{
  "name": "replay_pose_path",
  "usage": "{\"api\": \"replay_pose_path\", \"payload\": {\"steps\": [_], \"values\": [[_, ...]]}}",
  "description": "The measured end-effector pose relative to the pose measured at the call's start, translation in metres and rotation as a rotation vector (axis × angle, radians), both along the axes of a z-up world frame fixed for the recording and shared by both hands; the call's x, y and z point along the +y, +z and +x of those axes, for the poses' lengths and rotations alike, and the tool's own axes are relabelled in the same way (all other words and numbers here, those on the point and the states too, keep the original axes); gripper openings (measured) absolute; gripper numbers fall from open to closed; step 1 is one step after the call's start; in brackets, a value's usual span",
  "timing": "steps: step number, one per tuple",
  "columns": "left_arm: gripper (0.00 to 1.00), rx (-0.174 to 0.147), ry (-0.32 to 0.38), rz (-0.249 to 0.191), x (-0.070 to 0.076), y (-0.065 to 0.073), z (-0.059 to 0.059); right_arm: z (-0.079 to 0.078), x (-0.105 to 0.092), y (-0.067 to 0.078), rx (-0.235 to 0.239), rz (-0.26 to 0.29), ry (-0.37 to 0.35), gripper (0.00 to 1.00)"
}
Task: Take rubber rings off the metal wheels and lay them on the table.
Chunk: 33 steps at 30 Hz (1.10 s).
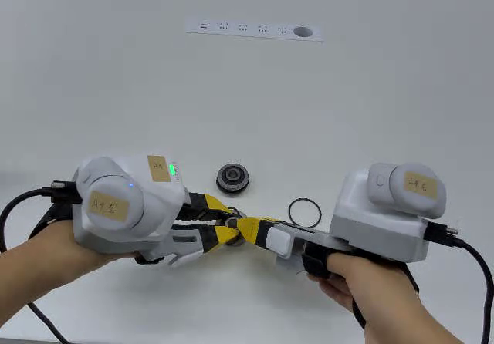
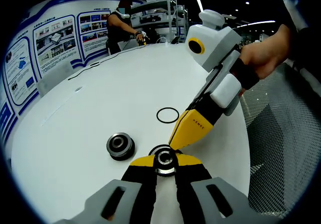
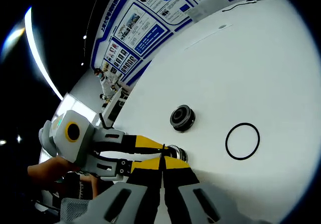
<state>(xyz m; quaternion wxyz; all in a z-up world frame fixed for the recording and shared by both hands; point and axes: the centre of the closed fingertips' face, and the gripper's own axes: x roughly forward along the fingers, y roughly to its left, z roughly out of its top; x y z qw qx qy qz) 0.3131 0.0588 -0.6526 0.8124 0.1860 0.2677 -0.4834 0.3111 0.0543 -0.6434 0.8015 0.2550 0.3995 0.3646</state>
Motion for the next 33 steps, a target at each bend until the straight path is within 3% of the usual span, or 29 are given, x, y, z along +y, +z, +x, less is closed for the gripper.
{"api": "replay_pose_path", "payload": {"steps": [13,26,33], "values": [[0.17,-0.005,0.013,0.005,0.007,0.004,-0.002,-0.002,0.007,0.005,0.017,0.038,-0.007,0.02],[0.24,-0.038,0.076,-0.057,0.018,0.023,0.001,0.004,0.006,0.020,0.021,0.116,-0.043,0.02],[0.29,-0.049,0.118,-0.093,0.020,0.033,0.005,0.015,-0.009,0.024,0.018,0.134,-0.104,0.02]]}}
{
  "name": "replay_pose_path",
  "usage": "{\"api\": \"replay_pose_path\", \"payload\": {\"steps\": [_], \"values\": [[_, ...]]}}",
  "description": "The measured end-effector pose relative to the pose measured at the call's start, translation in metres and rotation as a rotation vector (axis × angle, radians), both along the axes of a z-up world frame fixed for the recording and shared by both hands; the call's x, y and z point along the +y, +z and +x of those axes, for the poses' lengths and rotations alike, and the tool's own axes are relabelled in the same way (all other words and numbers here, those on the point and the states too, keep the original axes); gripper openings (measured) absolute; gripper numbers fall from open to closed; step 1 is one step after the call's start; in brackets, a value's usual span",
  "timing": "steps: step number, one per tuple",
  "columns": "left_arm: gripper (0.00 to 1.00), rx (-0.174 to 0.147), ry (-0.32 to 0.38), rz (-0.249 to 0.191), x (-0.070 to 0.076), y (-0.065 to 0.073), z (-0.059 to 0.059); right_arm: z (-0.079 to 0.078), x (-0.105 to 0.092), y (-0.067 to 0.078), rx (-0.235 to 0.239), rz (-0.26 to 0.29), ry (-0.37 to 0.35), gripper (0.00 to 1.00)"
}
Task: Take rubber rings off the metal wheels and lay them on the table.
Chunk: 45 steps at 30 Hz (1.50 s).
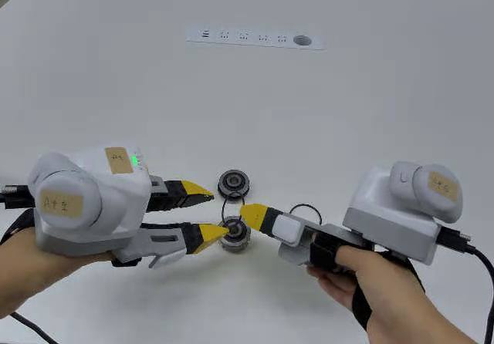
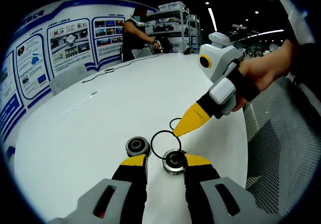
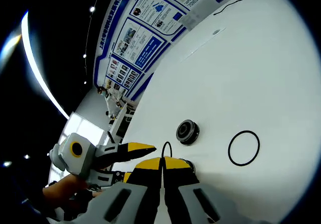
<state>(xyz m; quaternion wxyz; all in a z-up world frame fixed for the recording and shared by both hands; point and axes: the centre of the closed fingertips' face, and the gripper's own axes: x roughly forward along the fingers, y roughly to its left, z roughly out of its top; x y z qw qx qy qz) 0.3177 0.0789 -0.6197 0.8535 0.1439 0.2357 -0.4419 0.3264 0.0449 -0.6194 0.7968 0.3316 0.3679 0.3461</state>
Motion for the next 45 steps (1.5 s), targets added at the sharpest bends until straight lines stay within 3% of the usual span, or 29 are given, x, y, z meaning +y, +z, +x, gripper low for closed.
{"api": "replay_pose_path", "payload": {"steps": [11,19,31,45], "values": [[0.29,-0.011,0.003,-0.003,0.001,0.004,-0.001,0.019,-0.050,-0.015,0.050,-0.006,-0.163,0.02],[0.30,-0.012,0.002,-0.012,-0.002,0.006,0.001,0.021,-0.076,-0.027,0.095,-0.016,-0.241,0.02],[0.31,-0.013,0.003,-0.011,-0.002,0.008,-0.001,0.016,-0.090,-0.045,0.153,-0.058,-0.296,0.02],[0.30,-0.011,0.012,-0.011,0.001,0.006,-0.003,0.015,-0.097,-0.052,0.162,-0.102,-0.325,0.05]]}}
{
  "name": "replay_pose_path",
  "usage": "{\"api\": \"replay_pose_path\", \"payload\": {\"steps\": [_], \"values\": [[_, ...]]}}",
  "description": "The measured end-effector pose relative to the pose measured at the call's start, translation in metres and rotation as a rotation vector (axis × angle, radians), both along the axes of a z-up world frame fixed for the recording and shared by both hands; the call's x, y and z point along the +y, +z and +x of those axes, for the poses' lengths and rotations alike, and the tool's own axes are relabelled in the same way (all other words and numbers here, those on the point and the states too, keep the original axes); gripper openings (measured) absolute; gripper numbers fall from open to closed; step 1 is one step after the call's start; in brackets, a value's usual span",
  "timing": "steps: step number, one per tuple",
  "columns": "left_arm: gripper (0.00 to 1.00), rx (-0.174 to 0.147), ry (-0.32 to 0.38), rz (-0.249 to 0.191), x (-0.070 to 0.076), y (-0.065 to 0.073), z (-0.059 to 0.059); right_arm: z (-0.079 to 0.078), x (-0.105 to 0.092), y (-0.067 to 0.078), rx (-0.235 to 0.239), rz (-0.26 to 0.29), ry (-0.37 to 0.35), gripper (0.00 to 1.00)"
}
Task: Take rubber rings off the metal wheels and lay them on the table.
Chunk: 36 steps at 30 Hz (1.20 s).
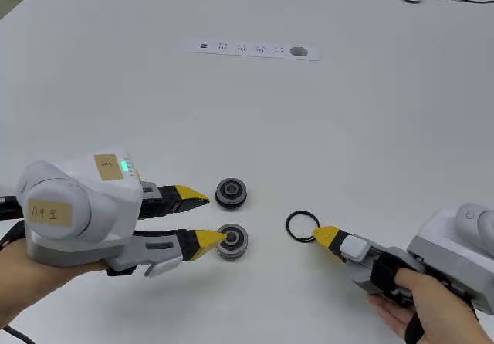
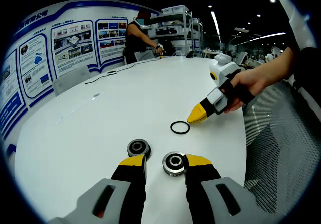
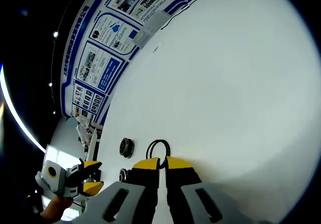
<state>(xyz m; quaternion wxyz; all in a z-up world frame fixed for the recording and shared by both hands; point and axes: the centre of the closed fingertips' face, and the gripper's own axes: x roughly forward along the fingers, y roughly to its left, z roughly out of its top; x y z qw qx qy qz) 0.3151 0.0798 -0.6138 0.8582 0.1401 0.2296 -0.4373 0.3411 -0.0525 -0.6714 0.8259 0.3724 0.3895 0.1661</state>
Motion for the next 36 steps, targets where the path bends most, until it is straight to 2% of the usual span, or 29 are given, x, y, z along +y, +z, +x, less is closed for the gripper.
{"api": "replay_pose_path", "payload": {"steps": [5,8,13,18,21,28,36], "values": [[0.30,0.000,0.001,0.004,0.002,-0.001,0.001,0.002,-0.004,0.004,-0.012,-0.002,-0.022,0.06],[0.30,-0.001,0.004,0.008,0.004,-0.002,0.004,0.006,-0.004,0.012,-0.040,-0.001,-0.027,0.06],[0.30,-0.006,0.014,0.022,0.007,-0.002,0.013,0.014,0.005,0.027,-0.103,0.015,0.006,0.07],[0.29,-0.014,0.020,0.027,0.008,-0.001,0.024,0.017,0.020,0.040,-0.162,0.054,0.063,0.11],[0.29,-0.018,0.015,0.036,0.007,-0.001,0.032,0.016,0.033,0.048,-0.218,0.069,0.131,0.13],[0.28,-0.012,0.004,0.054,0.003,-0.008,0.045,0.010,0.052,0.056,-0.271,0.091,0.235,0.24],[0.27,-0.001,-0.011,0.067,-0.004,-0.016,0.059,0.011,0.062,0.058,-0.284,0.094,0.294,0.32]]}}
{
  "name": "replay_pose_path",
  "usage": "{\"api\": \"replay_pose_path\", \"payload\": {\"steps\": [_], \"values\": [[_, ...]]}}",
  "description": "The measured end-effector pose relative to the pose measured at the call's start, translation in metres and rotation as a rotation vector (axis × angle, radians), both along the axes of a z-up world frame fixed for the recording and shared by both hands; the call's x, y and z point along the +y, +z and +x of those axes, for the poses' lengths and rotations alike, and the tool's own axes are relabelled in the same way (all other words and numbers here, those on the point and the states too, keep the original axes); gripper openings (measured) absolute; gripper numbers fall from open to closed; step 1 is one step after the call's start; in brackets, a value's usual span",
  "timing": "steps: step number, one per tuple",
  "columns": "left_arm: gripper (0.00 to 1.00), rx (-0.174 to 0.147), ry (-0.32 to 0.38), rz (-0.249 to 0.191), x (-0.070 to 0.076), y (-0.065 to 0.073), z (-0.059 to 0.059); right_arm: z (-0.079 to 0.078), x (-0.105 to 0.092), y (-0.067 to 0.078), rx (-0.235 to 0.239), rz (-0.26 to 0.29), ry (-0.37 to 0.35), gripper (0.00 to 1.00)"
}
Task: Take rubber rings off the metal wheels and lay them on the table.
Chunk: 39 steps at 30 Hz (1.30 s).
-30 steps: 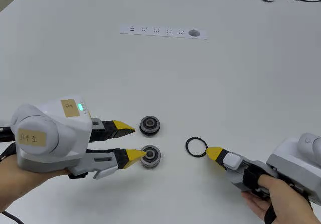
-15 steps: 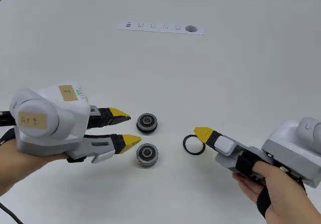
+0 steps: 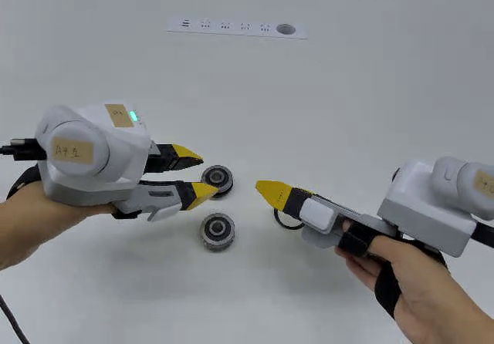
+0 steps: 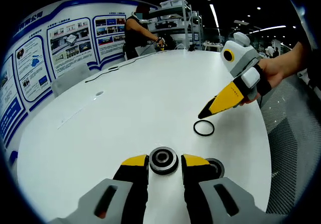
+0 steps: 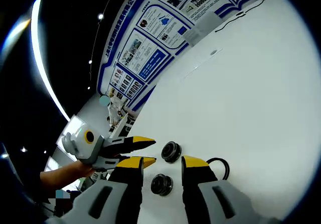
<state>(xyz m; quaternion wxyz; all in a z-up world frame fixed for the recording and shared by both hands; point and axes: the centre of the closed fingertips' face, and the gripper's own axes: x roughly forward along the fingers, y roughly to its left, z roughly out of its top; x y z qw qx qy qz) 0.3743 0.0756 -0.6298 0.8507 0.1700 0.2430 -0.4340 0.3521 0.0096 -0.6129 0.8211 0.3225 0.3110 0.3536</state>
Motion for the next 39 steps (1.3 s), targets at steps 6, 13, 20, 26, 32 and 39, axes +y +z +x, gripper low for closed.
{"api": "replay_pose_path", "payload": {"steps": [6,13,20,26,32,39], "values": [[0.26,0.010,-0.014,0.012,-0.001,-0.004,0.007,0.003,0.003,0.000,0.004,0.008,0.008,0.32],[0.23,0.028,-0.035,0.025,-0.003,-0.011,0.008,0.007,0.011,-0.001,0.009,0.017,0.020,0.32],[0.18,0.037,-0.041,0.026,-0.005,-0.015,0.010,0.009,0.018,-0.002,0.013,0.022,0.031,0.32],[0.18,0.045,-0.050,0.031,-0.007,-0.018,0.012,0.010,0.021,-0.003,0.019,0.023,0.038,0.32],[0.16,0.064,-0.059,0.017,-0.007,-0.020,0.010,0.009,0.023,-0.004,0.027,0.027,0.039,0.32],[0.14,0.062,-0.087,0.023,-0.007,-0.019,0.009,0.013,0.029,-0.004,0.035,0.038,0.044,0.32]]}}
